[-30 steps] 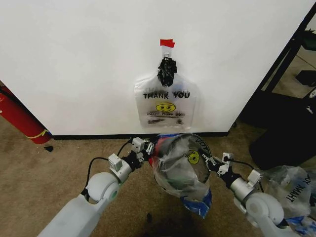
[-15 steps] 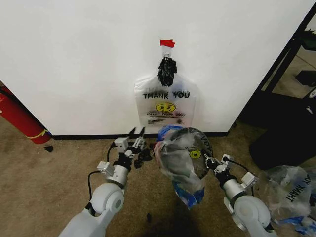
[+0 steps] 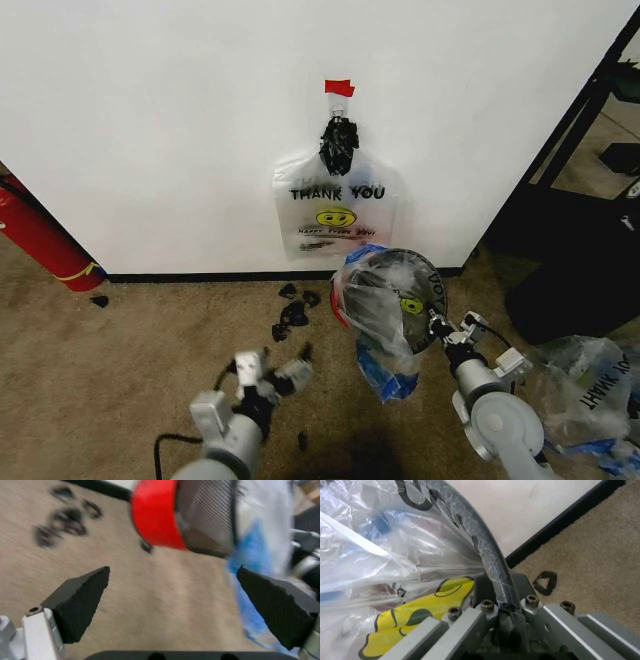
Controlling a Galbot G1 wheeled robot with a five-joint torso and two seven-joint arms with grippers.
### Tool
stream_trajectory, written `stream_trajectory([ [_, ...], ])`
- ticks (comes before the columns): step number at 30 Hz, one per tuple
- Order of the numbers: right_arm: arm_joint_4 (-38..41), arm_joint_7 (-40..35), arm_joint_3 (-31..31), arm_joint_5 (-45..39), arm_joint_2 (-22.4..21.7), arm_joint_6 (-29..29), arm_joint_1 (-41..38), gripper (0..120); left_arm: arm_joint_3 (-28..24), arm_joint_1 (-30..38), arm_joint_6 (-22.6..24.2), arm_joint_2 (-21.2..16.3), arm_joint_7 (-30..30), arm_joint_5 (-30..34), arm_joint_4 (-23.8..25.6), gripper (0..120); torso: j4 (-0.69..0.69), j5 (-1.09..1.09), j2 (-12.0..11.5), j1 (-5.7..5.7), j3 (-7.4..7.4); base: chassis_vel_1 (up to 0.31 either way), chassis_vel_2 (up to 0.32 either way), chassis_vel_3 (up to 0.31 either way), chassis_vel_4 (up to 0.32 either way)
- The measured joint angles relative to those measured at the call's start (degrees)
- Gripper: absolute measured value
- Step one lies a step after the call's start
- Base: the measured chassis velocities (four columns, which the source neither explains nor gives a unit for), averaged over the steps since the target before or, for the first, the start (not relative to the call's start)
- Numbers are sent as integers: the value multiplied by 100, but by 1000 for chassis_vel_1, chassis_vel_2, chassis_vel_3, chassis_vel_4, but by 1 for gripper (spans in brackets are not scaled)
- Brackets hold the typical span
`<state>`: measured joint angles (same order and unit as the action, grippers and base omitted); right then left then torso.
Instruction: Pick up the garbage bag from the wall and place it over the trash bin.
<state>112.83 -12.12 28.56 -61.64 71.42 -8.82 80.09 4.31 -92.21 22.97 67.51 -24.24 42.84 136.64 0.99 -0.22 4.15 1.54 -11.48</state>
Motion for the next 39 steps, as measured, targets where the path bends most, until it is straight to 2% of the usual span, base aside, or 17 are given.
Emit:
stream_trajectory([
  [5,36,23,-71,30,-4,95,35,0,-171,391,86,397,6,521,-271,100,0,0,0,0,0,0,0,0,0],
  [9,37,31,-153,119,19,153,40,0,-213,571,137,532,-10,602,-462,98,0,0,0,0,0,0,0,0,0],
  [15,42,51,-273,314,-9,194,16,0,-331,820,240,710,-41,570,-759,89,0,0,0,0,-1,0,0,0,0],
  [19,33,70,-280,355,-47,184,-13,0,-342,881,236,736,-53,544,-816,72,0,0,0,0,-1,0,0,0,0],
  [20,33,70,-280,355,-47,184,-13,0,-342,881,236,736,-53,544,-816,72,0,0,0,0,-1,0,0,0,0],
  [25,-49,80,-316,396,-49,167,-63,0,-303,887,246,687,60,553,-797,51,0,0,0,0,-1,0,0,0,0],
  [27,-55,81,-317,398,-49,166,-69,0,-301,888,247,685,74,553,-798,49,-1,0,0,0,-1,0,0,0,0],
  [33,-80,82,-302,402,-42,161,-101,0,-288,873,247,646,203,542,-802,21,0,0,0,0,-1,0,0,0,0],
  [34,-80,82,-302,402,-42,161,-101,0,-288,873,247,646,203,542,-802,21,0,0,0,0,-1,0,0,0,0],
  [39,-43,73,-252,402,-32,160,-67,0,-295,849,240,623,273,515,-779,1,0,-1,0,0,-1,0,0,0,0],
])
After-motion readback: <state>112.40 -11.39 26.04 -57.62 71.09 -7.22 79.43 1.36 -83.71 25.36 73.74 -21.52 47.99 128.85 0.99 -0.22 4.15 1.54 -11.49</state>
